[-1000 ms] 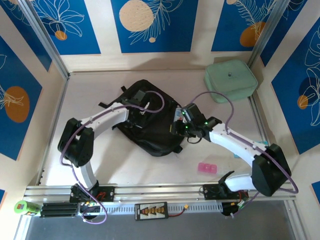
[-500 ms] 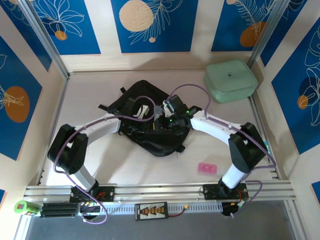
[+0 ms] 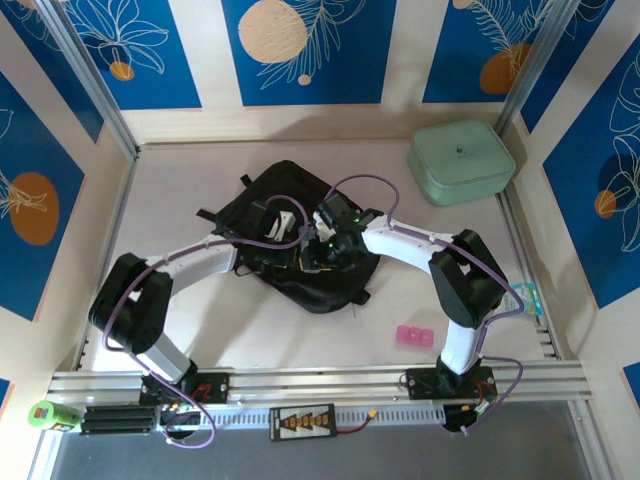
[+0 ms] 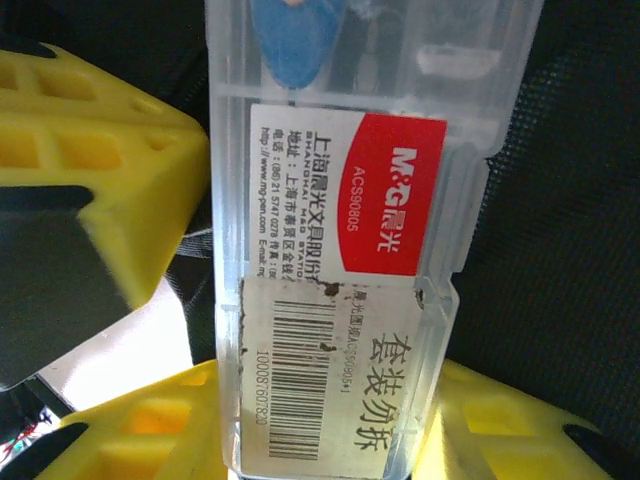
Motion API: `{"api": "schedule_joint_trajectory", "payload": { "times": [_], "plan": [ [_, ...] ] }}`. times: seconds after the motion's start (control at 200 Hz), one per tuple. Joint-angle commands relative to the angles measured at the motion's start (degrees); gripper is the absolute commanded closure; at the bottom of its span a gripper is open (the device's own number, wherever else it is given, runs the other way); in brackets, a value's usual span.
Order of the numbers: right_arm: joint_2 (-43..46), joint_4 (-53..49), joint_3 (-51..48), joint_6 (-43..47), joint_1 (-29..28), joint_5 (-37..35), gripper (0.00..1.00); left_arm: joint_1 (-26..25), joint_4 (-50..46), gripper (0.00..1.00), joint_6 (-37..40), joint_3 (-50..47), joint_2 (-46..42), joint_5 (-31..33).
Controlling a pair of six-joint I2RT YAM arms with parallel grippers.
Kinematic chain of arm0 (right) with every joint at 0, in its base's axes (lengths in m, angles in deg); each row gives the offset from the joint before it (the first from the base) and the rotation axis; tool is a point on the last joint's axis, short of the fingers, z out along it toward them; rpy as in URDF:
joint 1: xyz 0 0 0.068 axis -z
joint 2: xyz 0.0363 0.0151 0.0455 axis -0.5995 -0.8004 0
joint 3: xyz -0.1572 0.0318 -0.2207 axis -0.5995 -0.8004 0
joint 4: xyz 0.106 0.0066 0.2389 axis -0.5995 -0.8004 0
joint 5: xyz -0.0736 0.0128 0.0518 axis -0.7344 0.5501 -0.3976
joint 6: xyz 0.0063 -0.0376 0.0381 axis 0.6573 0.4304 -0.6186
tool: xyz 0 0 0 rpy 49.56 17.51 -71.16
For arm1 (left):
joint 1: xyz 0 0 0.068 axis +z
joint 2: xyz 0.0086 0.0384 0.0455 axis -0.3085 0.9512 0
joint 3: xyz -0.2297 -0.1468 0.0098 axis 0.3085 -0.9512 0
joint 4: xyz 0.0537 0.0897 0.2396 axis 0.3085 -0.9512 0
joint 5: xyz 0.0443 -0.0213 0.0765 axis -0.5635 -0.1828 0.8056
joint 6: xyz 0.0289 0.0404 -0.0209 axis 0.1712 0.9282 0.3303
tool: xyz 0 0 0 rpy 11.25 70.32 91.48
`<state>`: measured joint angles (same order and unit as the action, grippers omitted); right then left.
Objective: Pack books, pencil case, and school supplies into a backpack
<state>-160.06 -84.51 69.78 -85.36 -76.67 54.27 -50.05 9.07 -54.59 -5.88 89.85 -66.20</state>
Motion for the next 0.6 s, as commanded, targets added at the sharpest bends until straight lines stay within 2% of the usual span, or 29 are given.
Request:
{"api": "schedule_joint_trajectory", "payload": {
  "times": [0.0,0.275,0.5,0.595],
  "plan": [
    [-1.89,-6.07,-0.98,-1.75,0.92,-2.07,0.72,0.51,-5.88,0.87,1.04,1.3,-1.48,-1.61],
    [-4.43,-5.26,-0.64,-2.09,0.94,-1.56,0.73,0.51,-13.11,0.7,4.45,10.94,-2.16,3.19],
    [-3.44,-3.3,-2.12,-2.79,1.25,-1.25,0.73,0.0,-16.13,0.62,10.07,15.21,3.52,9.65],
    [-3.47,-2.99,-2.05,-3.02,1.29,-0.86,0.73,0.0,-18.19,0.56,12.87,17.48,6.45,11.84]
  ]
}}
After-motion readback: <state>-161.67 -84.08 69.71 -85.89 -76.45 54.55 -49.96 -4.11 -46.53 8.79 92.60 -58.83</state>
